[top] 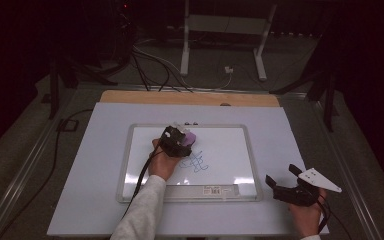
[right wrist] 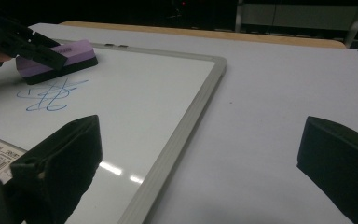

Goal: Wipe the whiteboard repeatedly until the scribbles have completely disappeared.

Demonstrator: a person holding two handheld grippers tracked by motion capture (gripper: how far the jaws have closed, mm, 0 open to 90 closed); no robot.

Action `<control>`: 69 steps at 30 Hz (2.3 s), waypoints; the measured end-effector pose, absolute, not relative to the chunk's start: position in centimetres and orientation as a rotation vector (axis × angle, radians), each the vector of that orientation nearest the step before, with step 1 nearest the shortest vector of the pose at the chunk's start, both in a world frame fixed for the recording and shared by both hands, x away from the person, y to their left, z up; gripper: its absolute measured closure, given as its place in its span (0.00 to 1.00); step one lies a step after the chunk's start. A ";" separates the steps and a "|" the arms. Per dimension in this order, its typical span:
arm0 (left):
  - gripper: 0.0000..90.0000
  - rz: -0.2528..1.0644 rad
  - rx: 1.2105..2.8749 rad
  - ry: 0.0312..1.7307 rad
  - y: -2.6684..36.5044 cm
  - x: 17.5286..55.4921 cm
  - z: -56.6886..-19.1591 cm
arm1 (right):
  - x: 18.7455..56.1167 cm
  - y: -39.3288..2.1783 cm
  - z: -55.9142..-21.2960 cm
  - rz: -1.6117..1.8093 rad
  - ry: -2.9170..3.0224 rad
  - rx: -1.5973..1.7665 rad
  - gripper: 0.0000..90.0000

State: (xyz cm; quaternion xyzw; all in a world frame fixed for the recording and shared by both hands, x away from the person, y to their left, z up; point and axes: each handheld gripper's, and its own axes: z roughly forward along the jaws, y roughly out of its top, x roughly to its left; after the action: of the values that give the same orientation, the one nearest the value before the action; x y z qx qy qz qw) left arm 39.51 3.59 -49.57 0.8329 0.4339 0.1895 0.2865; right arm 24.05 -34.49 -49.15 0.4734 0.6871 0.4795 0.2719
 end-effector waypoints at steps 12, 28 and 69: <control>0.47 0.508 2.250 1.118 3.2 39.3 -49.5 | 24.0 -34.4 -49.1 1.289 1.852 1.275 0.00; 0.47 0.413 2.257 1.037 3.7 37.3 -49.6 | 24.0 -34.5 -49.1 1.289 1.850 1.274 0.00; 0.47 0.448 2.265 1.074 4.6 37.1 -49.5 | 24.0 -34.6 -49.1 1.284 1.848 1.280 0.00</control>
State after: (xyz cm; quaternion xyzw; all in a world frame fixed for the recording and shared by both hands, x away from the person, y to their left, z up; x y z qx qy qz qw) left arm 37.07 4.62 -49.49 0.8504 0.4032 0.1681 0.2934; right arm 24.00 -34.55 -49.14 0.4755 0.6868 0.4773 0.2728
